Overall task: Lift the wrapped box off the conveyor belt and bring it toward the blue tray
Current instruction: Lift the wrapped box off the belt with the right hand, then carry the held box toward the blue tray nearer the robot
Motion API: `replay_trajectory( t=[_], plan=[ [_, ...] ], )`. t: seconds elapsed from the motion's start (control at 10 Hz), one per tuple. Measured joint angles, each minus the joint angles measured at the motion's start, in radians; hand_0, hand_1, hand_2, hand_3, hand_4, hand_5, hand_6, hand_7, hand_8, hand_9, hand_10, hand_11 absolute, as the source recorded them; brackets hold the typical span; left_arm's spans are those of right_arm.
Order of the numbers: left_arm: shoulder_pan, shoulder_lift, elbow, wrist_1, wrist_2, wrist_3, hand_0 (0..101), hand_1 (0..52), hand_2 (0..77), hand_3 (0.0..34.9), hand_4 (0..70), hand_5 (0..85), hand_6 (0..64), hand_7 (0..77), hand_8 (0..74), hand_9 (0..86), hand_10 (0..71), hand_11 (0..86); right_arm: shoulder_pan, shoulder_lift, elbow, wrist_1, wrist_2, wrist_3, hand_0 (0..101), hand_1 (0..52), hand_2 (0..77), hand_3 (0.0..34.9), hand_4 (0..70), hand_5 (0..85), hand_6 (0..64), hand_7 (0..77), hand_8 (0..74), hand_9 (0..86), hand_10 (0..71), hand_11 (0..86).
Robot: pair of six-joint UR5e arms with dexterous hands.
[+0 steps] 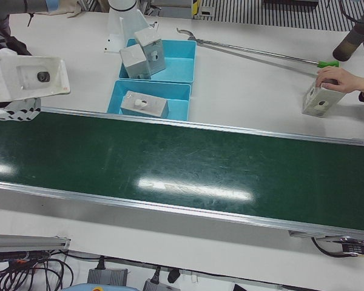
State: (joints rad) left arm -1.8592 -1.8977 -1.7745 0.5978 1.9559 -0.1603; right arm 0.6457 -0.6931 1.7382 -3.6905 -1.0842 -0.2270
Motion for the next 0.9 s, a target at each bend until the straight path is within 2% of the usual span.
replay_trajectory(
  t=[0.1, 0.2, 0.3, 0.4, 0.5, 0.6, 0.7, 0.8, 0.9],
  plan=[
    [0.000, 0.000, 0.000, 0.000, 0.000, 0.000, 0, 0.0, 0.5, 0.0, 0.0, 1.1, 0.5, 0.5, 0.5, 0.5, 0.5, 0.5, -0.040, 0.035, 0.005, -0.015, 0.004, -0.020, 39, 0.5, 39.3, 8.2, 22.4, 50.2, 41.5, 45.8, 61.1, 66.0, 65.4, 64.4],
    [0.000, 0.000, 0.000, 0.000, 0.000, 0.000, 0, 0.0, 1.1, 0.0, 0.0, 1.1, 0.5, 0.5, 0.5, 0.5, 0.5, 0.5, -0.076, 0.059, 0.004, -0.026, 0.010, -0.033, 41, 0.5, 40.4, 7.3, 21.3, 57.3, 42.0, 48.5, 63.8, 69.8, 68.2, 74.2],
    [0.000, 0.000, 0.000, 0.000, 0.000, 0.000, 0, 0.0, 1.1, 0.0, 0.0, 1.1, 0.5, 0.5, 0.5, 0.5, 0.0, 0.5, -0.108, 0.074, -0.001, -0.033, 0.017, -0.041, 42, 0.0, 41.5, 7.2, 21.3, 58.9, 42.5, 55.6, 66.5, 69.8, 64.9, 69.8],
    [0.000, 0.000, 0.000, 0.000, 0.000, 0.000, 0, 0.0, 1.1, 0.0, 0.0, 1.1, 0.5, 0.5, 0.5, 0.5, 0.5, 0.5, -0.131, 0.080, -0.013, -0.033, 0.021, -0.044, 42, 0.0, 41.5, 7.2, 21.3, 58.9, 42.5, 55.6, 66.5, 69.8, 64.9, 69.8],
    [0.000, 0.000, 0.000, 0.000, 0.000, 0.000, 0, 0.0, 0.5, 0.0, 0.0, 1.1, 0.5, 0.5, 0.5, 0.5, 0.5, 0.5, -0.155, 0.084, -0.027, -0.029, 0.020, -0.045, 41, 0.0, 41.5, 7.0, 21.3, 59.5, 42.5, 58.9, 69.3, 69.8, 63.8, 69.8],
    [0.000, 0.000, 0.000, 0.000, 0.000, 0.000, 0, 0.0, 1.1, 0.0, 0.0, 1.1, 0.5, 0.5, 0.5, 0.5, 0.5, 0.5, -0.177, 0.087, -0.041, -0.015, 0.018, -0.044, 40, 0.0, 41.5, 5.3, 21.3, 60.0, 42.5, 62.2, 69.8, 69.8, 63.8, 69.8],
    [0.000, 0.000, 0.000, 0.000, 0.000, 0.000, 0, 0.0, 1.1, 0.0, 0.0, 1.1, 0.5, 0.5, 0.5, 0.5, 0.5, 0.5, -0.192, 0.089, -0.060, 0.016, 0.009, -0.043, 43, 0.0, 41.5, 3.1, 20.7, 60.0, 42.5, 63.3, 64.9, 74.2, 54.5, 69.8],
    [0.000, 0.000, 0.000, 0.000, 0.000, 0.000, 0, 0.0, 1.1, 0.0, 0.0, 1.1, 0.5, 0.5, 0.5, 0.5, 0.5, 0.5, -0.201, 0.098, -0.092, 0.060, -0.014, -0.040, 43, 0.0, 41.5, 0.0, 20.7, 60.5, 42.5, 63.3, 52.4, 64.9, 37.6, 55.1],
    [0.000, 0.000, 0.000, 0.000, 0.000, 0.000, 0, 0.0, 1.1, 0.0, 0.0, 1.1, 0.5, 0.5, 0.5, 0.5, 0.0, 0.5, -0.205, 0.117, -0.126, 0.095, -0.041, -0.034, 45, 0.0, 41.5, 0.0, 20.7, 60.5, 42.5, 63.3, 52.4, 64.9, 37.6, 55.1]
  ],
)
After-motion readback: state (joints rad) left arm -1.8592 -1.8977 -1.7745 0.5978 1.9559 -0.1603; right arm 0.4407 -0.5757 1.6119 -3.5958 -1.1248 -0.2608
